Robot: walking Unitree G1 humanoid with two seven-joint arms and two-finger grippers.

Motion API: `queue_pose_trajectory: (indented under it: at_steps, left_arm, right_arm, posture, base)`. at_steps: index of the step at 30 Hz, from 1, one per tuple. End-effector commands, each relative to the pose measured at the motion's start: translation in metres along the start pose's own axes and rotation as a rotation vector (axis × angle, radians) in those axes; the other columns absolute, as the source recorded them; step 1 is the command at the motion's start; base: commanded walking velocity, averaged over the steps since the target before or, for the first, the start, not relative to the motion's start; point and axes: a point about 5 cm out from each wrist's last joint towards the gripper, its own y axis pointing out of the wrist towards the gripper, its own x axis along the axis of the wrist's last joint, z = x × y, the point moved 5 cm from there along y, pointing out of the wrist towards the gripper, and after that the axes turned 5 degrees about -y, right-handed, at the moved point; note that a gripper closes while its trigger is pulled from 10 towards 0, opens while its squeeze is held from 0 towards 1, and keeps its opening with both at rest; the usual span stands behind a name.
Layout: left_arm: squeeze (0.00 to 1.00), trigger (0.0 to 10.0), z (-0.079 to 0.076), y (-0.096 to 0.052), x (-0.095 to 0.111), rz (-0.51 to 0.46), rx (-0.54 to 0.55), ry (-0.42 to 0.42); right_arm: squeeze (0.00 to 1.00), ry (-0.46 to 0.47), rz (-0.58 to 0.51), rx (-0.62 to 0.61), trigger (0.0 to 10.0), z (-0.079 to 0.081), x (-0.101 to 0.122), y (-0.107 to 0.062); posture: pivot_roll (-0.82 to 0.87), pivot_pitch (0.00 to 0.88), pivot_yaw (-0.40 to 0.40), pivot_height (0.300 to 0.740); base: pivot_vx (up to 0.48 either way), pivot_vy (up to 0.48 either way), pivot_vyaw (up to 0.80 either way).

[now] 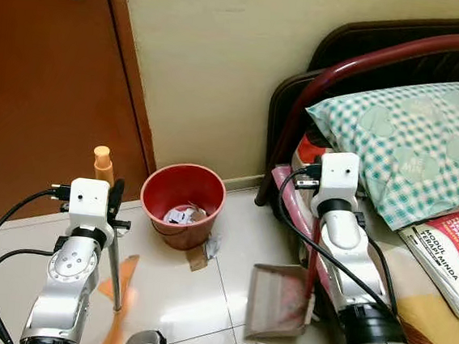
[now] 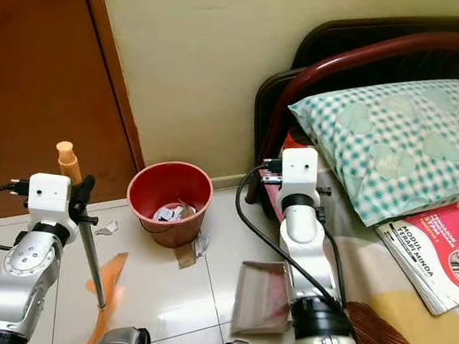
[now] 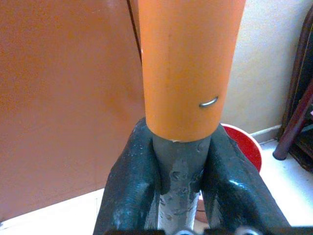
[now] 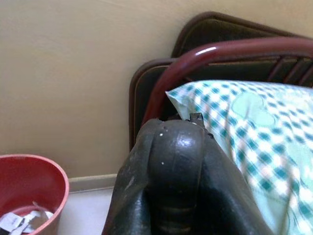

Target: Sweep floor

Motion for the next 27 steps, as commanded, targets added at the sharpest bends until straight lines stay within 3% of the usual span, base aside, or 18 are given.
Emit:
queue_pose_trajectory:
  at_steps: [1, 9, 14, 17, 18, 27]
  left_arm:
    - [0.0, 10.0, 0.004, -0.003, -0.003, 0.017, 0.015, 0.021]
    - [0.0, 10.0, 0.001, -0.011, -0.004, 0.029, 0.002, 0.022]
    - [0.0, 10.0, 0.006, -0.016, 0.0, 0.032, 0.007, 0.032]
    - [0.0, 10.0, 0.007, -0.018, 0.001, 0.032, 0.01, 0.035]
    - [0.0, 10.0, 0.009, -0.02, 0.002, 0.034, 0.012, 0.036]
    - [0.0, 10.0, 0.005, -0.024, 0.001, 0.044, 0.007, 0.023]
  right_arm:
    - [0.0, -0.011, -0.088, 0.007, 10.0, 0.003, 0.024, 0.007]
    - [0.0, -0.08, -0.176, 0.041, 10.0, 0.018, 0.045, 0.019]
    - [0.0, -0.139, -0.185, 0.094, 10.0, 0.048, 0.05, 0.028]
    - [0.0, -0.136, -0.179, 0.109, 10.0, 0.056, 0.05, 0.029]
    - [0.0, -0.154, -0.172, 0.139, 10.0, 0.07, 0.048, 0.03]
    - [0.0, -0.094, -0.203, 0.215, 10.0, 0.109, 0.056, 0.022]
  posture:
    - [0.05, 0.161, -0.024, 0.74]
    - [0.08, 0.187, -0.02, 0.74]
    - [0.12, 0.212, -0.016, 0.74]
    - [0.13, 0.218, -0.018, 0.74]
    - [0.14, 0.222, -0.019, 0.74]
    - [0.15, 0.23, -0.029, 0.74]
  base:
    - [0.0, 0.0, 0.0]
    - [0.0, 0.0, 0.0]
    - [0.0, 0.0, 0.0]
    - [0.0, 0.0, 0.0]
    - [0.0, 0.0, 0.0]
    - [0.0, 0.0, 0.0]
